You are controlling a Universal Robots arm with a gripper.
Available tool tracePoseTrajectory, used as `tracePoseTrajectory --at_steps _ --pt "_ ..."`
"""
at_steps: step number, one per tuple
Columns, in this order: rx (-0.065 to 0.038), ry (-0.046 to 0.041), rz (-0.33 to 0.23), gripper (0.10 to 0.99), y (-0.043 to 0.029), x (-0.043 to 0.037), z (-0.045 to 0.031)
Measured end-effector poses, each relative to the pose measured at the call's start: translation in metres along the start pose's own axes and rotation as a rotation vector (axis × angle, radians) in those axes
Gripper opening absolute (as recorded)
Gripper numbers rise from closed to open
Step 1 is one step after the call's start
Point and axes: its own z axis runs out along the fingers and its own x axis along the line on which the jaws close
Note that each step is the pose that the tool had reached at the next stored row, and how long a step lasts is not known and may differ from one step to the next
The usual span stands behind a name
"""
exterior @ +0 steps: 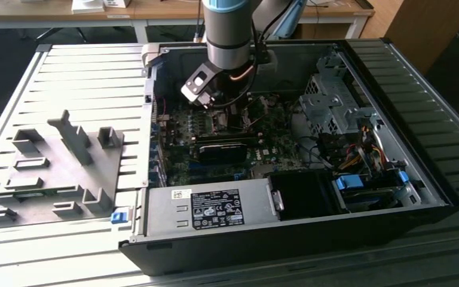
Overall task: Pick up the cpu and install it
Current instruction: 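Place the cpu into insertion slot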
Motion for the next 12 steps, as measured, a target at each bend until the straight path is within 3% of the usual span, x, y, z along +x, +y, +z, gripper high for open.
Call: tracePoseTrajectory --at_steps 12 --pt "0.0 -0.0001 0.0 0.537 -0.0002 0.0003 0.002"
